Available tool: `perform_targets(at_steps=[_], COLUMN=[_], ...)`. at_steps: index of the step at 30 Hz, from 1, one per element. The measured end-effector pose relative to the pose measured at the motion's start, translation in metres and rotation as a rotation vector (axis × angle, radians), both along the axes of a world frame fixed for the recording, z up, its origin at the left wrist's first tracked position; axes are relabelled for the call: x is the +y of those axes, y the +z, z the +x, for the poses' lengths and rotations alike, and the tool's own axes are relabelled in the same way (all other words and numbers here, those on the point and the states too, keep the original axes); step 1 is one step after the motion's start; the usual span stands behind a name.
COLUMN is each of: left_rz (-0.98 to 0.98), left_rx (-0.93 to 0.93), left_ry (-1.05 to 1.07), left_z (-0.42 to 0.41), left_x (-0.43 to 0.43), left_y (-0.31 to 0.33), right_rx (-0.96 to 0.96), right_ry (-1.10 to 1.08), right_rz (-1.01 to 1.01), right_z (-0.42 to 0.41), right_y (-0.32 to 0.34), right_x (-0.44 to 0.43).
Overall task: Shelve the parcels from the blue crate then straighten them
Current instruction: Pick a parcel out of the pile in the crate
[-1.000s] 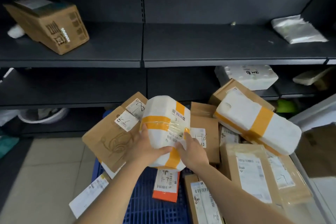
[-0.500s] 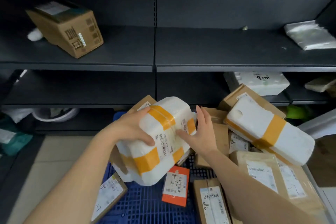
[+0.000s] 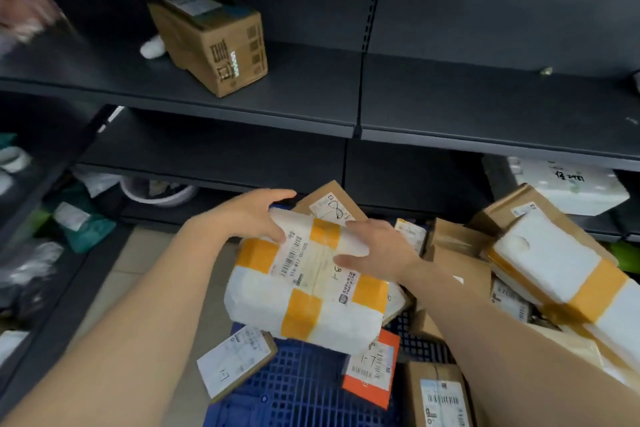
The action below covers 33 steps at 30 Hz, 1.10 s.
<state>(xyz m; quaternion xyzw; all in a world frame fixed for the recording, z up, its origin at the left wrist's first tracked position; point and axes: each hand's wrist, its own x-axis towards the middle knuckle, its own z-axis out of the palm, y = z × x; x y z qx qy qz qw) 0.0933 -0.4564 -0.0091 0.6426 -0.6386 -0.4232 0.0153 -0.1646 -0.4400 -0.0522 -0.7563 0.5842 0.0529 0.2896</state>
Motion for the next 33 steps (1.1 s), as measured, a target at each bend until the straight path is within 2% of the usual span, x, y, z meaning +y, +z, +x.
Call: perform_targets(at_steps=[3, 8, 11, 15, 19, 22, 28, 33], left_rz=[-0.159, -0.263, -0.316, -0.363, -0.226, -0.209, -0.336, -0.481], left_rx=[-0.007, 0.120, 0.161, 0.265, 0.478, 0.529, 0.588, 0.690], left_ry=[0.177, 0.770, 0.940, 1.079, 1.085, 1.097, 1.121, 1.210], left_z=[0.007, 0.001, -0.023, -0.055, -0.088, -0.102, -0.089, -0.055], left_x=[0.025, 0.076, 0.111, 0.150, 0.182, 0.200, 0.239, 0.292], left_y=[-0.031, -0.068, -0.075, -0.083, -0.091, -0.089, -0.058, -0.024], right_rx=[-0.043, -0.012, 0.005, 0.010, -0.048, -0.084, -0.394, -0.615], right_ry=[-0.119, -0.173, -0.177, -0.204, -0.260, -0.259, -0.172, -0.041], right_rz=[0.156, 0.112, 0.100, 0.079, 0.076, 0.059, 0.016, 0.007], right_z=[0.008, 0.017, 0.020, 0.023, 0.025, 0.022, 0.020, 0.053], right_y=[-0.014, -0.014, -0.016, -0.018, -0.019, -0.019, 0.008, 0.045], right_x=[0.003, 0.002, 0.008, 0.023, 0.044, 0.062, 0.102, 0.143])
